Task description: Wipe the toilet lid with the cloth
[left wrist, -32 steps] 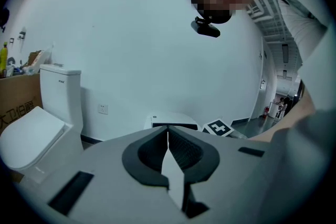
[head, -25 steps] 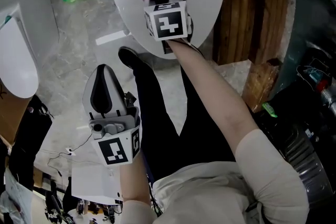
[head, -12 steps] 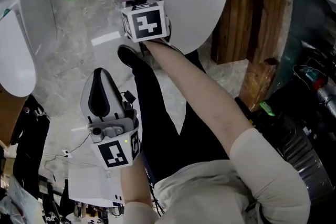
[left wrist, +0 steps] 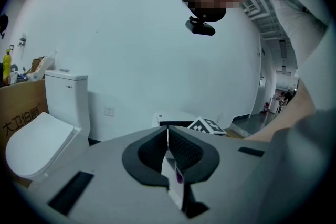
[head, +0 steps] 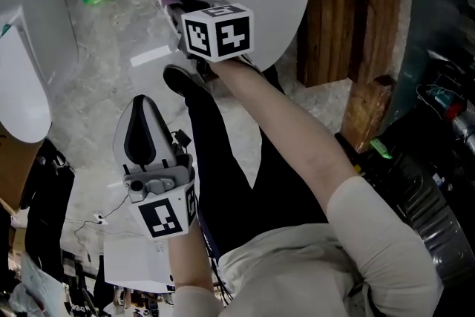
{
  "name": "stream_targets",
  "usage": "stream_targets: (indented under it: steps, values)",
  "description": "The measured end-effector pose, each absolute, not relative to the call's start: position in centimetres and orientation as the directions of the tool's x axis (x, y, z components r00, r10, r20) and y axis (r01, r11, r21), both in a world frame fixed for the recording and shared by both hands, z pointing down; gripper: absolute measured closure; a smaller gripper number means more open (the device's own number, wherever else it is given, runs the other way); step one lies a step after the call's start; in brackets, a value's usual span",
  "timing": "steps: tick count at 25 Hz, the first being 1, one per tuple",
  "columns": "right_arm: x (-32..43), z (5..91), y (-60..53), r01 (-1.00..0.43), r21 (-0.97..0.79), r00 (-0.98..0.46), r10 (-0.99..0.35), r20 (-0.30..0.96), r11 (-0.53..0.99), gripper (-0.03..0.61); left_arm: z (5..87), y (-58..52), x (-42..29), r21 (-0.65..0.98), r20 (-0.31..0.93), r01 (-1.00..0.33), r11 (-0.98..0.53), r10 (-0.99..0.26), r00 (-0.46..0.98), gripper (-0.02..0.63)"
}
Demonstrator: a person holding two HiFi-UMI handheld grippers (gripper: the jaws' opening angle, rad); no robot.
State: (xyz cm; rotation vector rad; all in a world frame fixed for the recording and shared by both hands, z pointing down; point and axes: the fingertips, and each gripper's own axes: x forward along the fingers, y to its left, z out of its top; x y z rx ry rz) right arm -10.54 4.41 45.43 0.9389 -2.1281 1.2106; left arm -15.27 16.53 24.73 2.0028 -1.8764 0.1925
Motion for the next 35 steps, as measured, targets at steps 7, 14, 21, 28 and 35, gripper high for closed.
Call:
stream_targets:
  steps: [7,14,21,28,35]
  values:
    - [2.8,42.0,3.1,-0.812,-0.483,-0.583,-0.414,0.699,0.329,0.523,24.7,14.0,-12.0,0.177,0.357,-0.978,-0.105,-0.920,0.164,0.597]
    - [20.0,42.4,5.0,-0.965,-0.200,-0.256,-0.460,0.850,0.168,0.523,24.7,11.0,-7.9,0.277,0.356,-0.955,-0.109,-0.911,0.207,0.598]
    - [23.1,47.4,7.1,-0.986,-0.094,-0.140,-0.379,0.915,0.137,0.523,24.3,9.3,-4.5,0.254,0.361,-0.954,-0.158,-0.900,0.245,0.597]
    - [19.8,49.3,7.4,-0.985,-0.067,-0.118,-0.348,0.930,0.156,0.523,25.5,9.5,-4.6,0.257,0.380,-0.959,-0.120,-0.900,0.215,0.598]
    - [18.8,49.1,7.7,-0.986,-0.109,-0.145,-0.329,0.933,0.127,0.523,26.0,10.4,-5.1,0.306,0.377,-0.948,-0.089,-0.903,0.207,0.598]
